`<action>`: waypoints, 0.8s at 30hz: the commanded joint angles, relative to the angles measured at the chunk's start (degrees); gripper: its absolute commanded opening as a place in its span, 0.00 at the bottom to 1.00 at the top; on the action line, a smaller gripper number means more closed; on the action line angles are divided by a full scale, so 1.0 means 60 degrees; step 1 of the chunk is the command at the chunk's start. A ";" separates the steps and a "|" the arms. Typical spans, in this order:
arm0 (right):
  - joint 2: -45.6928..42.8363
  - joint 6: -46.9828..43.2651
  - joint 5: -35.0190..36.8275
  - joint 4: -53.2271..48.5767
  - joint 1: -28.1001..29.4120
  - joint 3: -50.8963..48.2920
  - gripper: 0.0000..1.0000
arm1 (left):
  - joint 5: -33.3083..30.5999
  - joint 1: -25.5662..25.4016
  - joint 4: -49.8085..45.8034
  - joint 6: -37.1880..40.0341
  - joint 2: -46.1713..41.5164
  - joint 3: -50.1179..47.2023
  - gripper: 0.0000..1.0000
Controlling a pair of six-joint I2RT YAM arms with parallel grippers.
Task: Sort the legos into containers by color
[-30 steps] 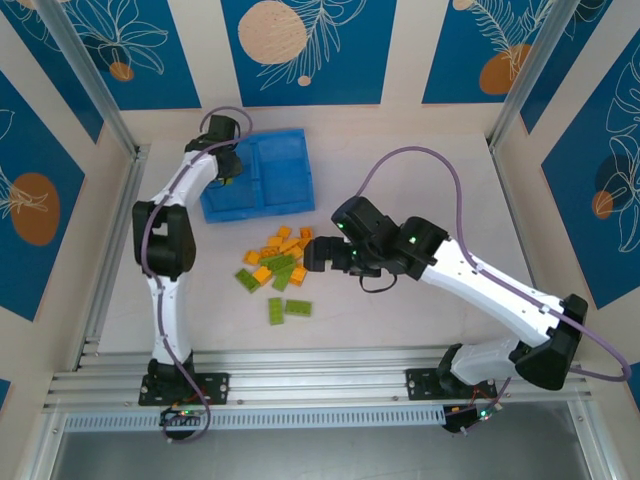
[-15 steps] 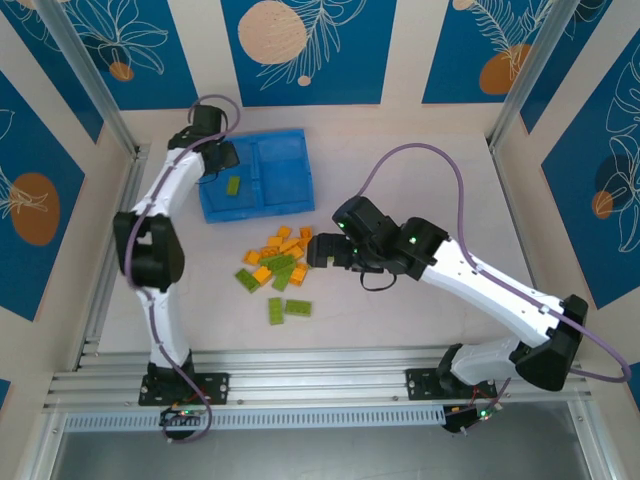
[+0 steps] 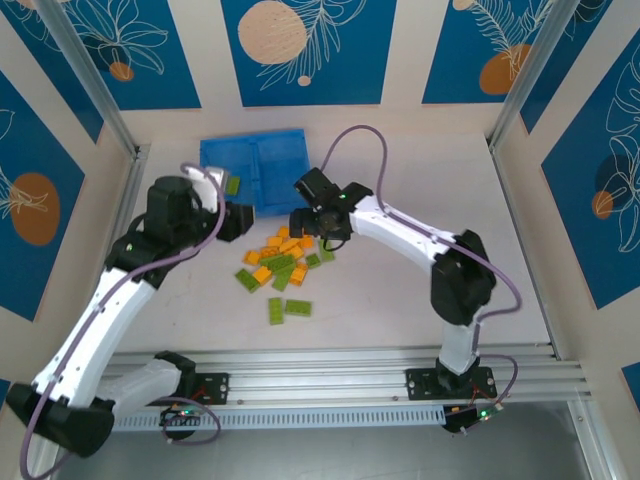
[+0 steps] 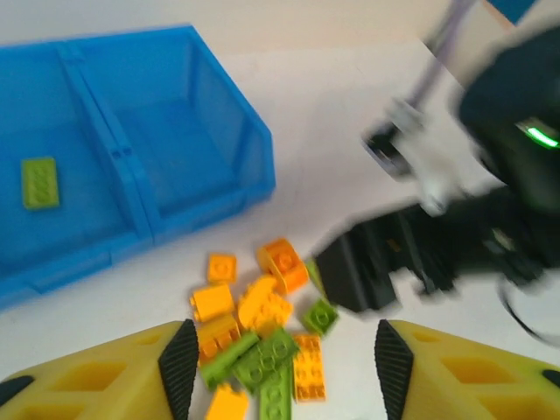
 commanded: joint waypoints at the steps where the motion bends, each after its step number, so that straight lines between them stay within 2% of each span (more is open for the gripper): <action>1: 0.0808 -0.0286 0.0195 0.0172 -0.0094 0.0866 0.85 | 0.1079 -0.0093 -0.0781 0.1030 -0.0673 -0.0867 0.61; 7: 0.2315 -0.0193 -0.0160 0.0152 -0.0324 0.1855 0.74 | 0.1080 -0.0104 -0.1306 0.1162 -0.1276 -0.1464 0.68; 11: 0.2885 -0.0011 -0.0354 0.0149 -0.0414 0.2063 0.59 | 0.0690 -0.0104 -0.1685 0.1168 -0.1356 -0.1302 0.71; 13: 0.3096 0.0091 -0.0472 0.0179 -0.0450 0.2076 0.52 | 0.0709 -0.0100 -0.1648 0.1197 -0.1477 -0.1325 0.77; 16: 0.3269 0.0110 -0.0622 0.0099 -0.0482 0.2175 0.46 | 0.0666 -0.0100 -0.1689 0.1175 -0.1604 -0.1328 0.84; 20: 0.3234 0.0136 -0.0524 -0.0011 -0.0529 0.2194 0.36 | 0.0623 -0.0095 -0.1574 0.1078 -0.1723 -0.1474 1.00; 24: 0.2795 0.0199 -0.0369 -0.0317 -0.0531 0.2354 0.32 | 0.0692 -0.0097 -0.1534 0.0987 -0.1789 -0.1455 1.00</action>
